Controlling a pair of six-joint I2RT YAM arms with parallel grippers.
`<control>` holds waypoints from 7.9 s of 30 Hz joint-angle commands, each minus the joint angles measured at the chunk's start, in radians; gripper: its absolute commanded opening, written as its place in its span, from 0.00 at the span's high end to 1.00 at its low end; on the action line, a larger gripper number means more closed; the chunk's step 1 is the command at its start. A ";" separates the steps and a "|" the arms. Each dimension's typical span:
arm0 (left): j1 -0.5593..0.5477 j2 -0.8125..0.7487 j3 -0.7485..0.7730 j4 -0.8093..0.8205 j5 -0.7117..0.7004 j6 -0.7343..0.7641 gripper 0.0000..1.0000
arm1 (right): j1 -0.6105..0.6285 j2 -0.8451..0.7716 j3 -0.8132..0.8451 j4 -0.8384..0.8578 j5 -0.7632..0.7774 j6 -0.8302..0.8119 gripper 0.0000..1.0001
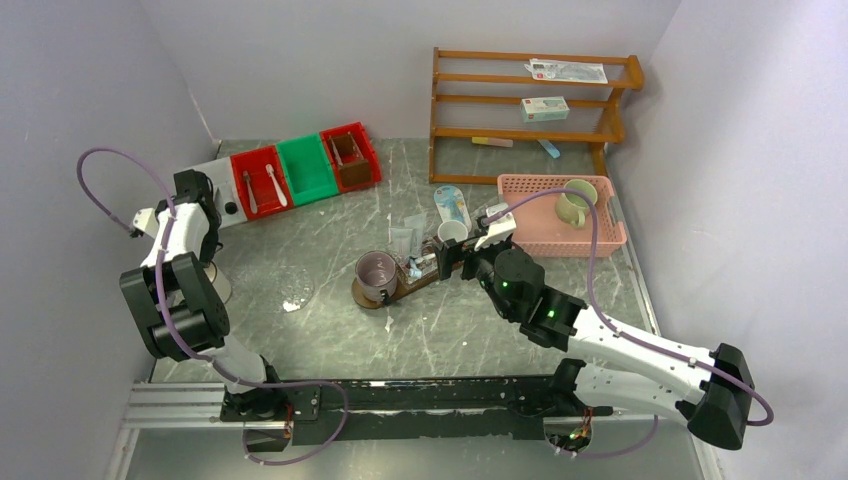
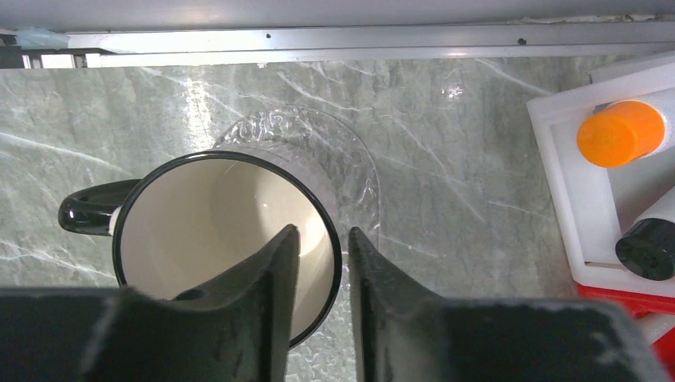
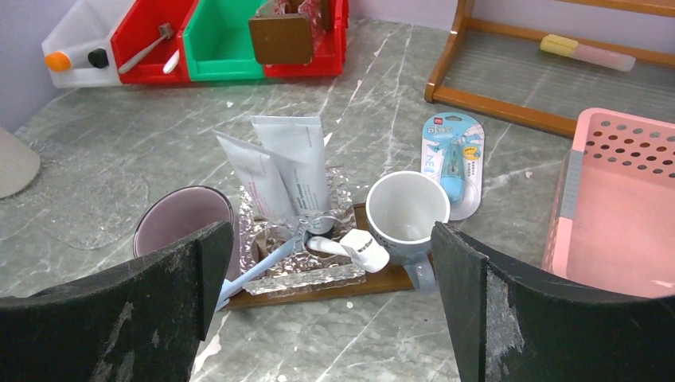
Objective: Prepare toiletry sets of a toothbrush and toothpaste on the tray
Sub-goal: Place the cup on the tray, then pick up the cup from the storage box.
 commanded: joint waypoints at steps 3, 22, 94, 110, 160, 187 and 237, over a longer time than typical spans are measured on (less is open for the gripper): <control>-0.001 -0.035 0.025 -0.030 -0.016 0.004 0.58 | 0.005 -0.005 0.034 -0.009 0.032 -0.008 0.00; -0.064 -0.376 -0.076 0.295 0.269 0.615 0.28 | -0.022 -0.006 0.161 -0.166 0.144 -0.124 0.00; -0.858 -0.927 -0.433 0.577 0.062 1.043 0.04 | -1.269 1.011 0.718 -0.322 -0.455 -0.033 0.44; -0.856 -0.931 -0.439 0.587 0.055 1.019 0.05 | -1.236 0.895 0.651 -0.308 -0.397 -0.026 0.89; -0.896 -0.444 0.083 0.532 0.551 0.752 0.03 | -0.371 0.651 0.931 -0.423 -0.097 0.137 1.00; -1.017 -0.356 0.052 0.630 0.257 0.878 0.29 | -0.105 0.768 1.049 -0.374 0.056 0.151 1.00; -0.981 -0.412 -0.049 0.616 0.068 1.039 0.95 | 0.013 0.728 0.932 -0.159 -0.066 0.218 0.58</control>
